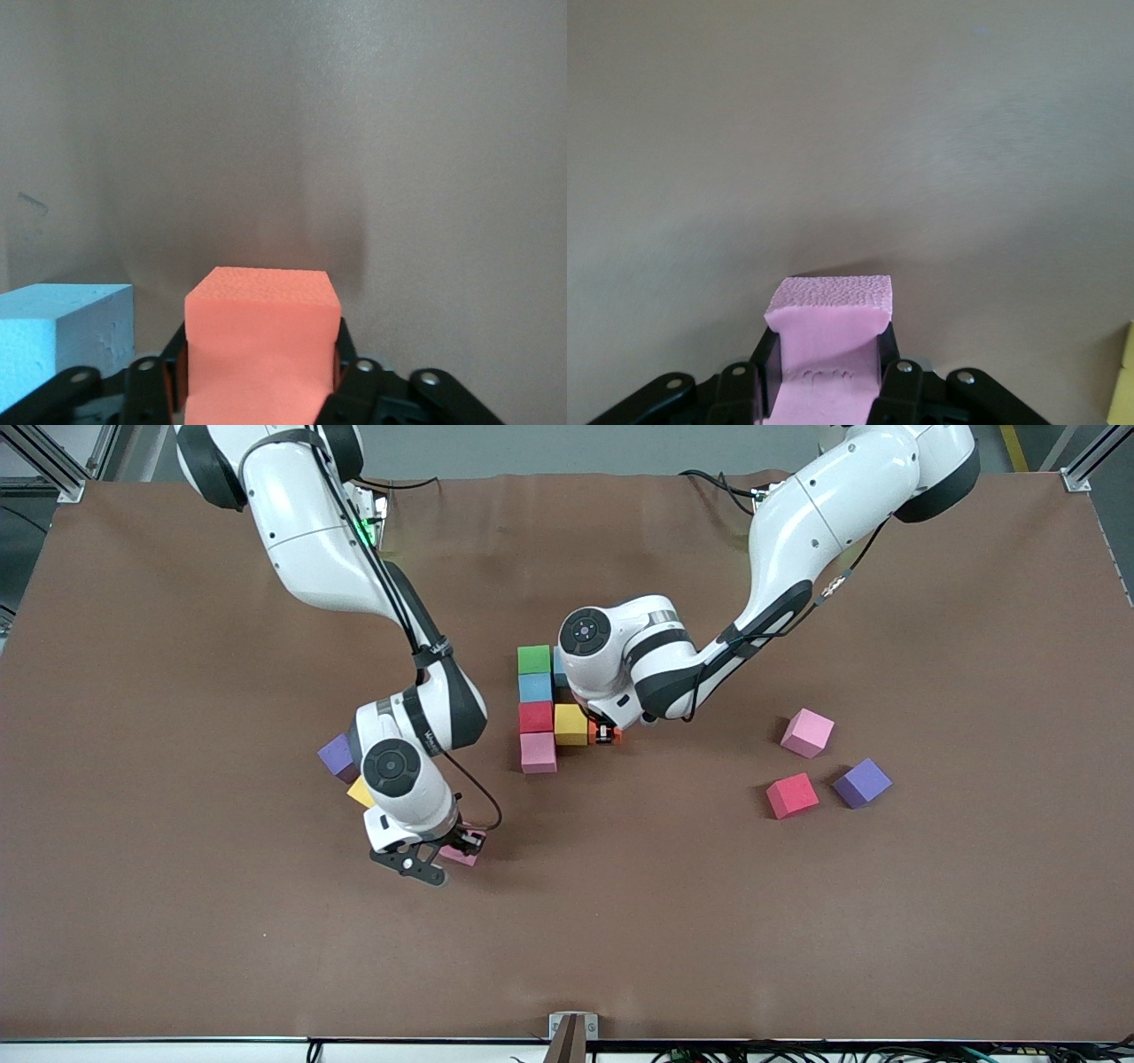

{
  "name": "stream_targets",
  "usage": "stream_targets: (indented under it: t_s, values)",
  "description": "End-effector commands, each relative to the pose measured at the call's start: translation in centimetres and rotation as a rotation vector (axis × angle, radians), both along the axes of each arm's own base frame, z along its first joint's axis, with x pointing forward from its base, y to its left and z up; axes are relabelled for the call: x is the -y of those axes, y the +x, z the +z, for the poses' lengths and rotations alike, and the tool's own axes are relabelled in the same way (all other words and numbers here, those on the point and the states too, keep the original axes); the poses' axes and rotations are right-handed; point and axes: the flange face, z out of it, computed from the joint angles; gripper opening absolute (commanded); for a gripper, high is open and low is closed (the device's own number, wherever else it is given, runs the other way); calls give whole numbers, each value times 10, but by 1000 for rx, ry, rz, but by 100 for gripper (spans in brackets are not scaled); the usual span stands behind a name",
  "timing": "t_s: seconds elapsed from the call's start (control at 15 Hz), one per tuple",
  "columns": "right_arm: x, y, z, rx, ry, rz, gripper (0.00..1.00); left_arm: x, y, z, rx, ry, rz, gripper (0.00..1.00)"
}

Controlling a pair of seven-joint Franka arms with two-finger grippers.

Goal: Arrange 11 blocks into digit 3
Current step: 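Place the orange cube by the yellow cube while the right gripper carries pink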

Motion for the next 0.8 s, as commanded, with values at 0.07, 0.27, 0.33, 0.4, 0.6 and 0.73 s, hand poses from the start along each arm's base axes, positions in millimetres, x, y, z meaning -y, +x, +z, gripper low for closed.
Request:
stream_targets:
  t_s: [0.07,0.27,0.33,0.4,0.6,0.73]
  values:
    - [-24,-12,-1,-4,0,88,4,1,11,8,35,-5,133,100]
    - [-48,-23,3,4,3,131,4,-2,12,24,49,0,91,100]
    - [-55,-24,8,8,6,147,4,0,9,33,36,-3,72,100]
    - [-60,-26,11,7,13,156,4,-5,9,40,1,-9,54,100]
    - [-82,-35,17,-16,45,185,4,-17,12,71,-79,-32,-27,100]
    - [-92,-42,17,-22,45,200,4,-30,21,86,-97,-28,-36,100]
